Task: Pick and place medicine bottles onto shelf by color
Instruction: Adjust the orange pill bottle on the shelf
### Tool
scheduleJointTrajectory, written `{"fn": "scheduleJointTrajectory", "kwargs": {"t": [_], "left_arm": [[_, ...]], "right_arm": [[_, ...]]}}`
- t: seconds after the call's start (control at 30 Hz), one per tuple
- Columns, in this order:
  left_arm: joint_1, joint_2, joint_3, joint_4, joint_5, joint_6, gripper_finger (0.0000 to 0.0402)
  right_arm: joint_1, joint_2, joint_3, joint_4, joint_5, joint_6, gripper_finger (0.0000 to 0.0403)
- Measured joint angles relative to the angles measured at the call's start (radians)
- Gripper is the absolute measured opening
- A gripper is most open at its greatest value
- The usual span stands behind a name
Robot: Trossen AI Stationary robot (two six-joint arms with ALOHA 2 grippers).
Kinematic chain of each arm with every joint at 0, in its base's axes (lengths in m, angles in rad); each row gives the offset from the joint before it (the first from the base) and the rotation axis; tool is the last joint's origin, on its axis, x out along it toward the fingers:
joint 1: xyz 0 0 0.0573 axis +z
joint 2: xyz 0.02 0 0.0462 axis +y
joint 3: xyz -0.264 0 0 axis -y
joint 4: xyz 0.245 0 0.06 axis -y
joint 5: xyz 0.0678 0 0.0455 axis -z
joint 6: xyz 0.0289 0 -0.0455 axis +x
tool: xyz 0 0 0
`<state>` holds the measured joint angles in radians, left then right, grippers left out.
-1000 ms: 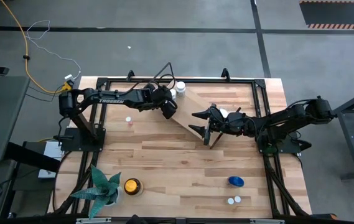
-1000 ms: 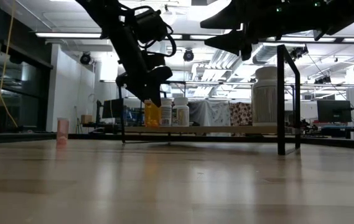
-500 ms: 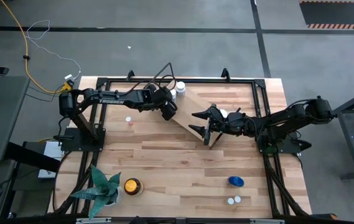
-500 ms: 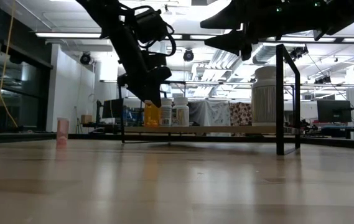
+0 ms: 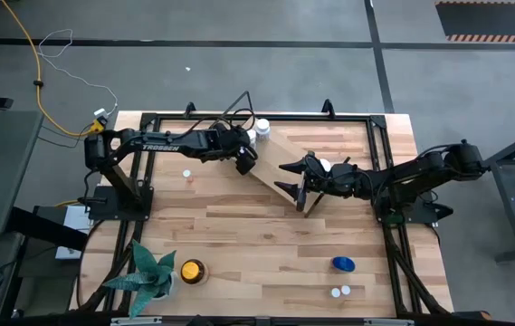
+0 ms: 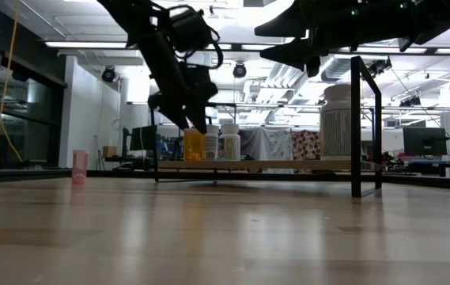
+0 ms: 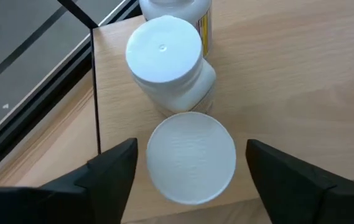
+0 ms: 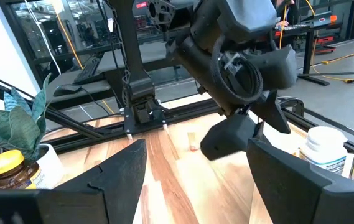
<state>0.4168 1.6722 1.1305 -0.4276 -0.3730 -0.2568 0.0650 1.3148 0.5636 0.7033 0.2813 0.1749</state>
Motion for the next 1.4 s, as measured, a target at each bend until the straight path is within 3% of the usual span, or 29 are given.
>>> {"fn": "scheduleJointTrajectory", "kwargs": {"t": [0.4,0.57,0.7,0.87,1.0,1.17,1.4], "left_arm": [[-0.01,-0.109,0.04,-0.068,0.071,0.027,0.0312],[-0.053,-0.153,-0.014,-0.073,0.033,0.074,0.0312],[-0.089,-0.191,-0.129,0.064,-0.016,0.07,0.0311],[-0.107,-0.268,-0.303,0.373,-0.017,0.066,0.0303],[-0.121,-0.316,-0.436,0.583,-0.084,0.034,0.0288],[-0.121,-0.328,-0.533,0.7,-0.193,-0.026,0.0219],[-0.106,-0.307,-0.563,0.828,-0.194,-0.023,0.0021]], "right_arm": [[0.0,0.0,0.0,-0.007,0.0,0.0,0.0268],[0.0,0.0,0.0,-0.008,0.0,0.0,0.0268],[0.0,0.0,0.0,-0.008,0.0,0.0,0.0268],[0.0,0.0,0.0,-0.011,0.0,0.0,0.0268],[0.0,0.0,0.0,-0.011,0.0,0.0,0.0268],[0.0,0.0,0.0,-0.011,0.0,0.001,0.0268],[0.0,0.0,0.0,-0.003,0.0,0.002,0.0268]]}}
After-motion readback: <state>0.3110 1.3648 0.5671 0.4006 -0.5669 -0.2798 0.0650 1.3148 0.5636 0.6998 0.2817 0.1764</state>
